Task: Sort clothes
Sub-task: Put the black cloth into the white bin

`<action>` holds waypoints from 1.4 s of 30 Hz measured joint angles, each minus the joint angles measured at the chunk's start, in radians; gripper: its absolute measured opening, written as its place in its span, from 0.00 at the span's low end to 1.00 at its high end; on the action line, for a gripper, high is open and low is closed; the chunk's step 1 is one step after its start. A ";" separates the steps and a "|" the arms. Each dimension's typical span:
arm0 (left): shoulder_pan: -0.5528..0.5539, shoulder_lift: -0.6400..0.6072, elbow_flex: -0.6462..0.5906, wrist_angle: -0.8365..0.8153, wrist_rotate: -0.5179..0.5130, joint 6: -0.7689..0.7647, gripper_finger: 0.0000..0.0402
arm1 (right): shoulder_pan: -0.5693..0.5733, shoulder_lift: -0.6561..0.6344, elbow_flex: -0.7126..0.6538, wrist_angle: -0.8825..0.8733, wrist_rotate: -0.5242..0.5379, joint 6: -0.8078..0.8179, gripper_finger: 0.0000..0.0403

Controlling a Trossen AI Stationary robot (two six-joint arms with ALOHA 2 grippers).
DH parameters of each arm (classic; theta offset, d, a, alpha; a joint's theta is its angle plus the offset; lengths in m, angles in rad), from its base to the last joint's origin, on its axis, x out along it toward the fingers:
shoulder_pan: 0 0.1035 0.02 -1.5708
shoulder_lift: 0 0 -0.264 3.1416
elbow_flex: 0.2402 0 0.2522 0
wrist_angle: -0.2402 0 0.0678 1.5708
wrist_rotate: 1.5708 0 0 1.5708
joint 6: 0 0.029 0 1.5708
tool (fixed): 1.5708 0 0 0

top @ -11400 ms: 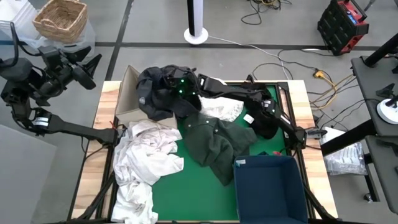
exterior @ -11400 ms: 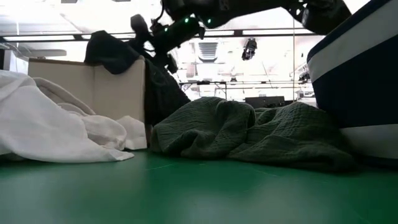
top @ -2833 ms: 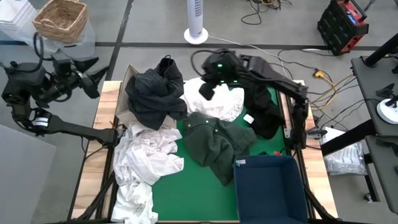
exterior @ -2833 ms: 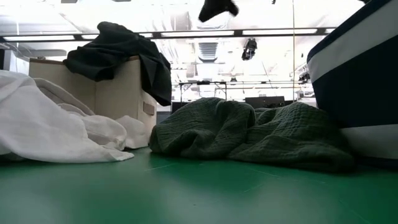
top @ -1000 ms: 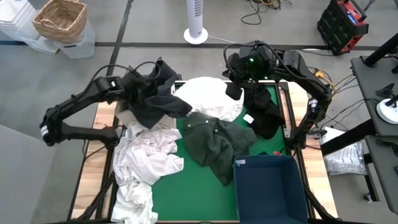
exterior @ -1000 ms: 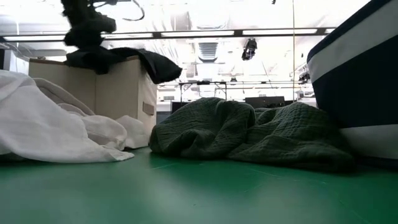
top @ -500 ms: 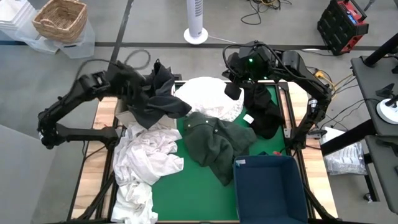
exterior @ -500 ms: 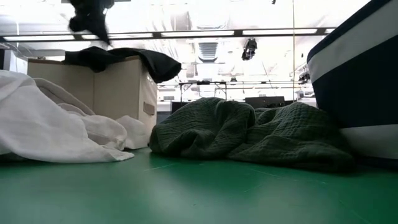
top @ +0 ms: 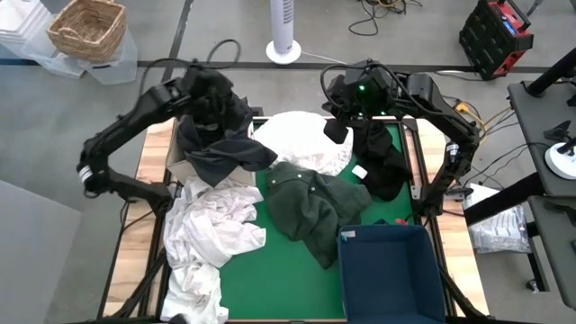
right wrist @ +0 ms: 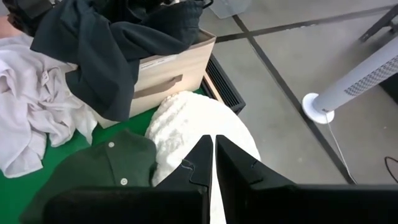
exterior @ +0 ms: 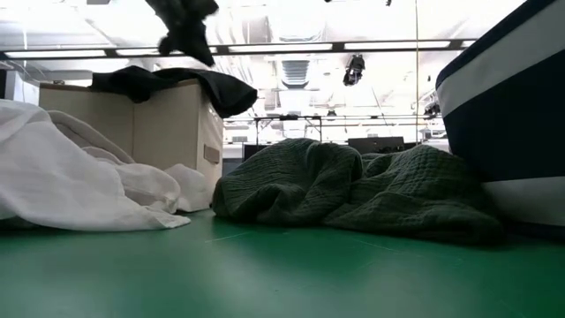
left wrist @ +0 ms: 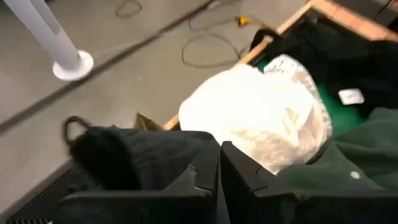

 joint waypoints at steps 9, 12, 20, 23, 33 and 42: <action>0.001 0.105 0.021 -0.106 -0.007 -0.009 0.00 | 0.000 0.000 -0.023 0.000 0.001 0.016 0.03; 0.002 0.098 0.021 -0.231 -0.045 -0.010 0.00 | 0.000 0.000 -0.040 0.001 0.002 0.022 0.03; 0.002 0.085 0.013 -0.457 -0.138 0.028 0.00 | 0.000 0.000 -0.129 0.063 0.002 0.022 0.03; 0.002 0.079 0.013 -0.526 -0.137 0.060 0.00 | 0.000 0.000 -0.158 0.065 0.002 0.023 0.03; 0.003 -0.014 -0.168 -0.477 -0.005 0.115 0.00 | 0.000 0.000 -0.193 0.079 0.002 0.044 0.03; 0.021 -0.061 -0.396 -0.350 0.054 0.066 0.00 | 0.000 0.000 -0.193 0.116 0.001 0.039 0.03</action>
